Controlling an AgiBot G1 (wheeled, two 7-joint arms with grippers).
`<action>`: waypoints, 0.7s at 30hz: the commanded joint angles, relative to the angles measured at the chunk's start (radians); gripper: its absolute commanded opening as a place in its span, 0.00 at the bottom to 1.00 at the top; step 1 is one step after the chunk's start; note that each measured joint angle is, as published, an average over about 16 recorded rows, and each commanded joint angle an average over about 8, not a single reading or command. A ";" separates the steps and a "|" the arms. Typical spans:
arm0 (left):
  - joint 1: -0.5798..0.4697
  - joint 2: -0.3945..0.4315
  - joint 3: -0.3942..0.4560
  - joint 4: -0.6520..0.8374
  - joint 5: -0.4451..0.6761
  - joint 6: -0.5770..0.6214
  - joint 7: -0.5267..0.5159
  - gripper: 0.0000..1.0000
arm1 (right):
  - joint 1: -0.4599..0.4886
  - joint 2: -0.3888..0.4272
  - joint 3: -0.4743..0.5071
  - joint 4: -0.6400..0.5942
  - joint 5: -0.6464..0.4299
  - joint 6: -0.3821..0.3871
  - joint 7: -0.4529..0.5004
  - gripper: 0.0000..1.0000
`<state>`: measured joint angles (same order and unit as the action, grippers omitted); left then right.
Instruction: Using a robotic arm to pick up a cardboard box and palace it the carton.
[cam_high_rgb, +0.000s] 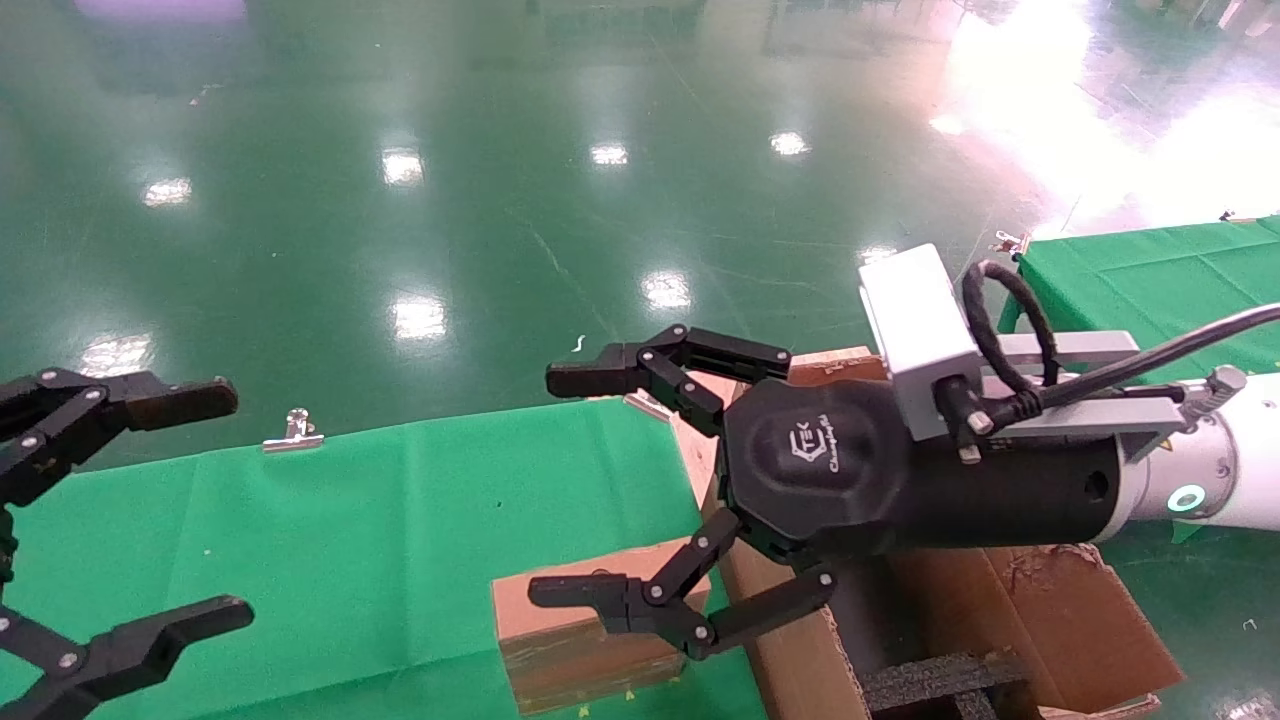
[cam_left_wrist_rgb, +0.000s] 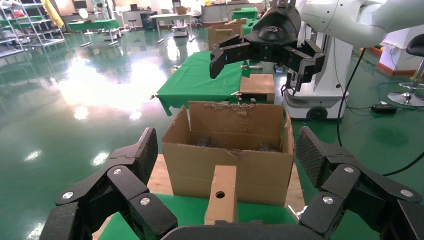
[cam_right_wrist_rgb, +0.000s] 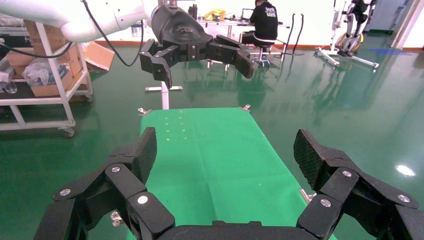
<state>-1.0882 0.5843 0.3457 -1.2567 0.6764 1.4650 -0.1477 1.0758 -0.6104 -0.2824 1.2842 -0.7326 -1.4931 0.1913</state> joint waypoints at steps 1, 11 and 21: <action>0.000 0.000 0.000 0.000 0.000 0.000 0.000 1.00 | 0.000 0.000 0.000 0.000 0.000 0.000 0.000 1.00; 0.000 0.000 0.000 0.000 0.000 0.000 0.000 1.00 | 0.000 0.000 0.000 0.000 0.000 0.000 0.000 1.00; 0.000 0.000 0.000 0.000 0.000 0.000 0.000 0.00 | 0.000 0.000 0.000 0.000 0.000 0.000 0.000 1.00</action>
<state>-1.0882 0.5843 0.3457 -1.2567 0.6764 1.4650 -0.1477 1.0759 -0.6095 -0.2841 1.2827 -0.7342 -1.4912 0.1968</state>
